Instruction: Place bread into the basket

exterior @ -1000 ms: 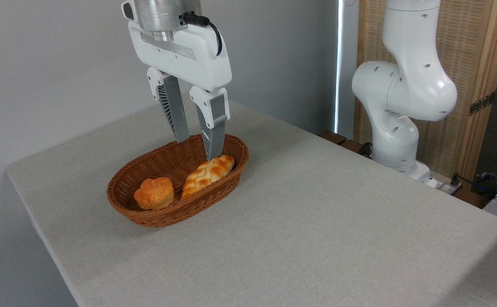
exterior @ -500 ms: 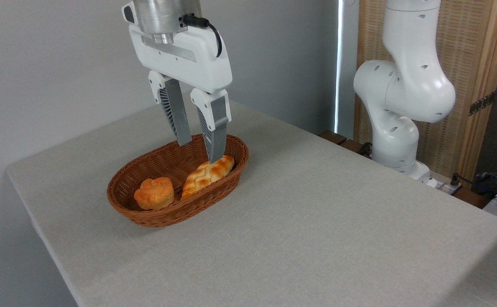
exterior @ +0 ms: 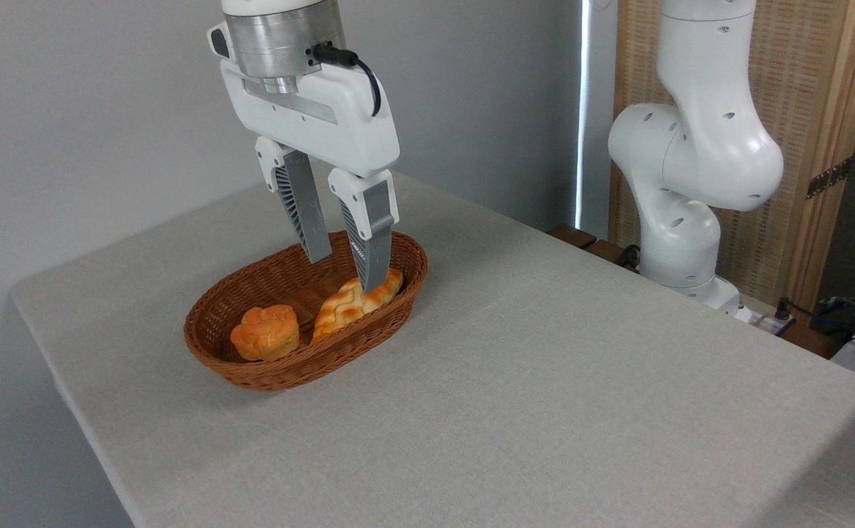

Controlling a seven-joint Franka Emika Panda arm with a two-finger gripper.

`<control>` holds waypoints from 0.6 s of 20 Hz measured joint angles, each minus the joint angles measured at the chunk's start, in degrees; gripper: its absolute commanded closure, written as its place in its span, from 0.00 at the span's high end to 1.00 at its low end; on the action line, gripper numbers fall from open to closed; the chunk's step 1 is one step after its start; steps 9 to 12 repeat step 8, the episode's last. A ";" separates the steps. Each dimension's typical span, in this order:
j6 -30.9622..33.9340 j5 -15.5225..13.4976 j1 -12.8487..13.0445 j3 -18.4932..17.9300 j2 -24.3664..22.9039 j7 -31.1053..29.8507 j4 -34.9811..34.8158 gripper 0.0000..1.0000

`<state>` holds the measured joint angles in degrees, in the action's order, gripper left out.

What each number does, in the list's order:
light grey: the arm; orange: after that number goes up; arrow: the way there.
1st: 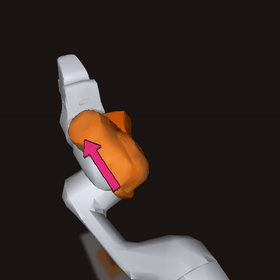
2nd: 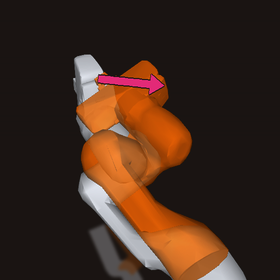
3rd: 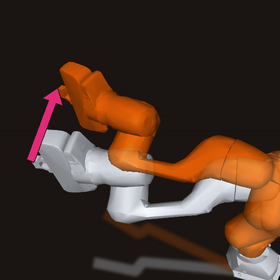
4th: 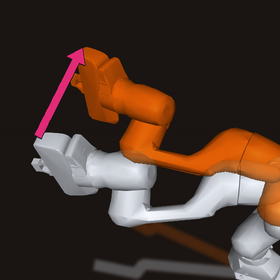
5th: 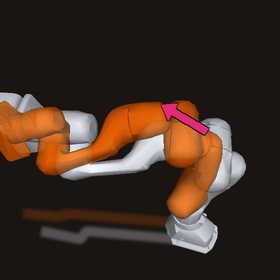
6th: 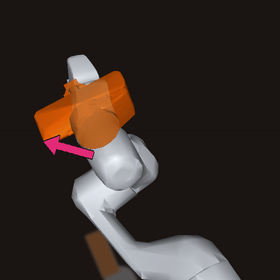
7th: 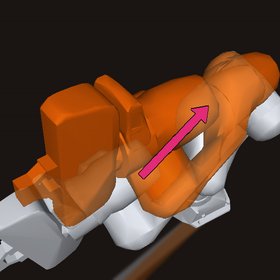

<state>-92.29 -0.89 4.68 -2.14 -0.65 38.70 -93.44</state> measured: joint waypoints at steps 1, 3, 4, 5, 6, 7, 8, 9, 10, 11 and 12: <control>-0.01 0.00 -0.01 -0.08 0.00 0.00 0.01 1.00; -0.02 0.00 -0.02 -0.30 -0.01 0.00 0.02 1.00; -0.02 0.00 -0.02 -0.43 -0.01 0.00 0.02 1.00; -0.02 0.00 -0.04 -0.51 -0.01 0.00 0.02 1.00; -0.02 0.00 -0.06 -0.58 -0.01 -0.02 0.02 1.00; -0.02 0.00 -0.08 -0.77 -0.01 -0.03 0.02 1.00; -0.02 0.00 -0.08 -1.09 -0.01 -0.03 0.02 1.00; -0.02 0.00 -0.08 -1.09 -0.01 -0.03 0.02 1.00; -0.02 0.00 -0.08 -1.09 -0.01 -0.03 0.02 1.00; -0.02 0.00 -0.08 -1.09 -0.01 -0.03 0.02 1.00; -0.02 0.00 -0.08 -1.09 -0.01 -0.03 0.02 1.00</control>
